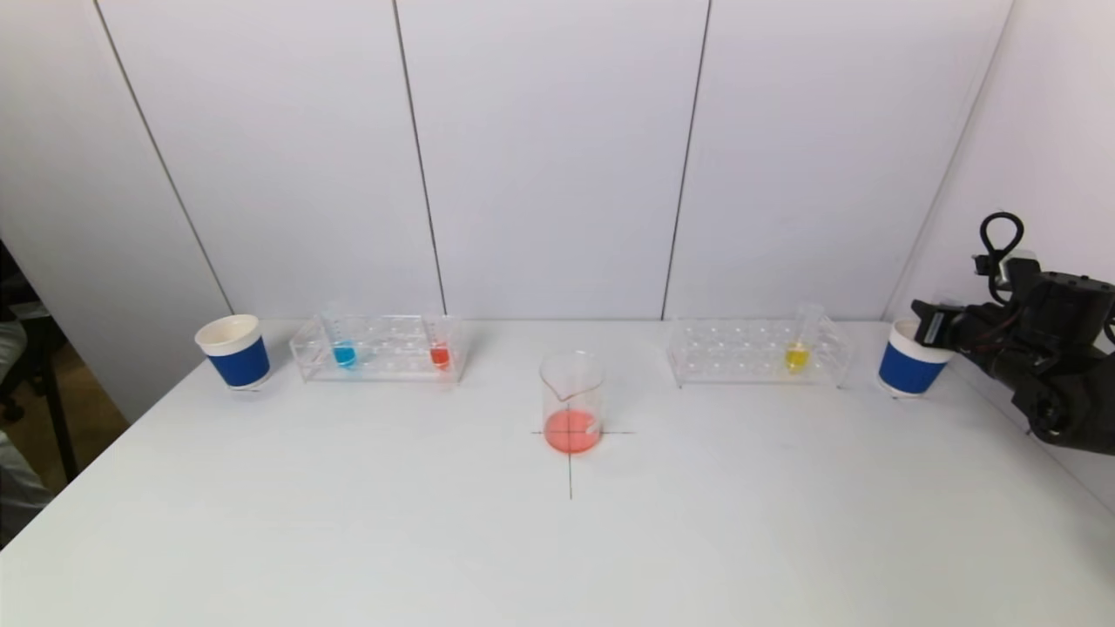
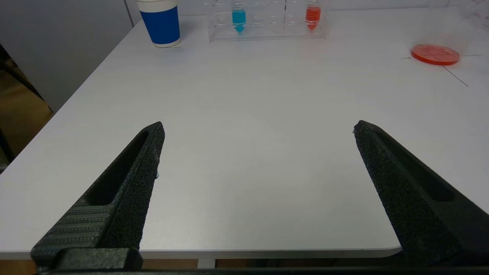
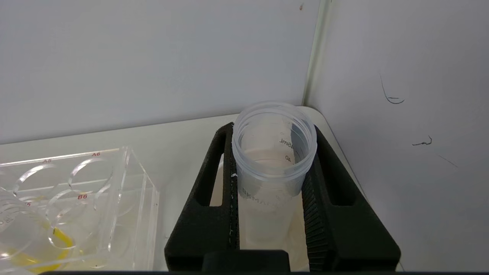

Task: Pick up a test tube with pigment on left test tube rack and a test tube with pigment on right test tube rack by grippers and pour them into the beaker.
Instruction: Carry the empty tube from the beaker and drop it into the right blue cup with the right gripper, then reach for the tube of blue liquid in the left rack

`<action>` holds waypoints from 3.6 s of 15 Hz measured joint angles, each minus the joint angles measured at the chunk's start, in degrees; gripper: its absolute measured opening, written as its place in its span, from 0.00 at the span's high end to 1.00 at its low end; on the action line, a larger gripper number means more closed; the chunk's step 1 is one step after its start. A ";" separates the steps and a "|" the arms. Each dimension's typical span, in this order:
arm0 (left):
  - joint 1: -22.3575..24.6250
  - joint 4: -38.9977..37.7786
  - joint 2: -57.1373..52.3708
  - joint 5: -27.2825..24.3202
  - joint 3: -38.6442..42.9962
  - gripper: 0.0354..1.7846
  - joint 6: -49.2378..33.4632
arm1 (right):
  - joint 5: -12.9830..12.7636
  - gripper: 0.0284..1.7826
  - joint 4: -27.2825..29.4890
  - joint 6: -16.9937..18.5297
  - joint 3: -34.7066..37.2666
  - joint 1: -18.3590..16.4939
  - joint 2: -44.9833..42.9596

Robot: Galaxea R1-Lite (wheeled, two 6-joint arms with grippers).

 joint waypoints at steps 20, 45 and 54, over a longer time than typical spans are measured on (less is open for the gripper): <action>0.00 0.00 0.00 0.00 0.00 0.03 -0.02 | -0.10 0.00 -0.96 0.09 0.60 -0.05 -0.04; 0.00 0.00 0.00 0.00 -0.01 0.03 -0.02 | 10.86 0.00 -0.44 6.14 29.51 -0.68 -39.36; 0.29 -0.24 0.00 -0.02 0.07 0.03 -0.05 | 15.17 0.00 6.94 9.46 40.46 -0.46 -62.07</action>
